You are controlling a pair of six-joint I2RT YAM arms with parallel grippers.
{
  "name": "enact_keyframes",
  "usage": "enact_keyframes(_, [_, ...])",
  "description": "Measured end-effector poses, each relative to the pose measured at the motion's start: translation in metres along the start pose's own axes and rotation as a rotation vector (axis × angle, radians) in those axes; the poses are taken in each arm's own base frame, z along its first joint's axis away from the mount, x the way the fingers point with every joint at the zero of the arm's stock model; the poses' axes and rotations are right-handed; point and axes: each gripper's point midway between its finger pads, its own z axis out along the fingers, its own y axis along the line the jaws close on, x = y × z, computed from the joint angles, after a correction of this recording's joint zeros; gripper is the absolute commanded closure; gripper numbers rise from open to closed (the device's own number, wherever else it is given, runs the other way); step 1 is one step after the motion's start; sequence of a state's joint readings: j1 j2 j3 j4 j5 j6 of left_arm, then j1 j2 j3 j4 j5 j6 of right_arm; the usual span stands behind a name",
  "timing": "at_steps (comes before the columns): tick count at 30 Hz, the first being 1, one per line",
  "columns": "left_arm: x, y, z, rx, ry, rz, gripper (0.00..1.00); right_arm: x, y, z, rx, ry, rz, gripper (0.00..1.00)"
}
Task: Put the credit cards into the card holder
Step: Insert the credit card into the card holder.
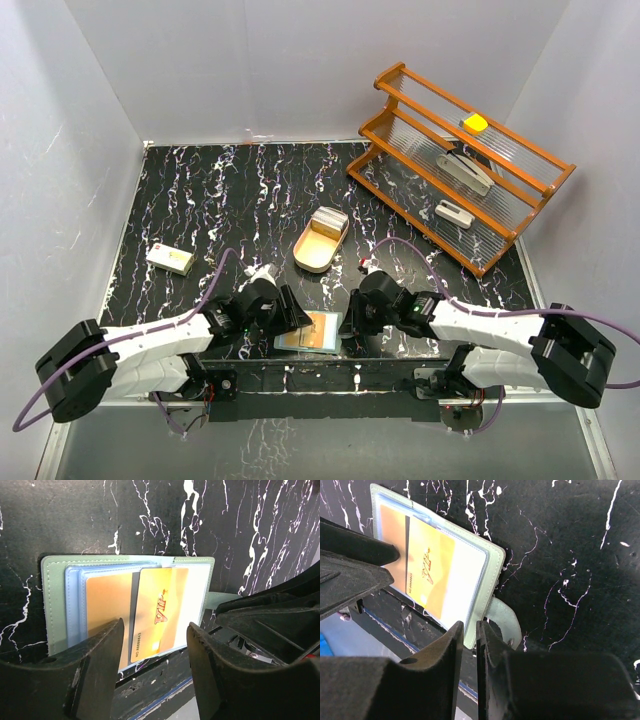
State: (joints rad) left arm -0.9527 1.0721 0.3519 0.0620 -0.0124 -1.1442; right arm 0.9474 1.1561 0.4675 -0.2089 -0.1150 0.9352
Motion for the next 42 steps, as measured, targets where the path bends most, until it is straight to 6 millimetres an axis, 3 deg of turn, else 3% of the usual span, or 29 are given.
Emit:
enact_keyframes(18, [0.003,-0.015,0.019,0.04,0.033,-0.025,0.48,0.002,-0.009,0.018,0.034,0.012,0.019,0.88])
enact_keyframes(33, [0.021,-0.029,0.027,0.073,0.071,-0.069,0.5,0.002,-0.01,0.019,-0.005,-0.024,0.034,0.89])
enact_keyframes(42, [0.014,-0.037,0.023,0.044,0.039,-0.058,0.47,0.001,-0.011,0.016,-0.006,-0.037,0.03,0.88])
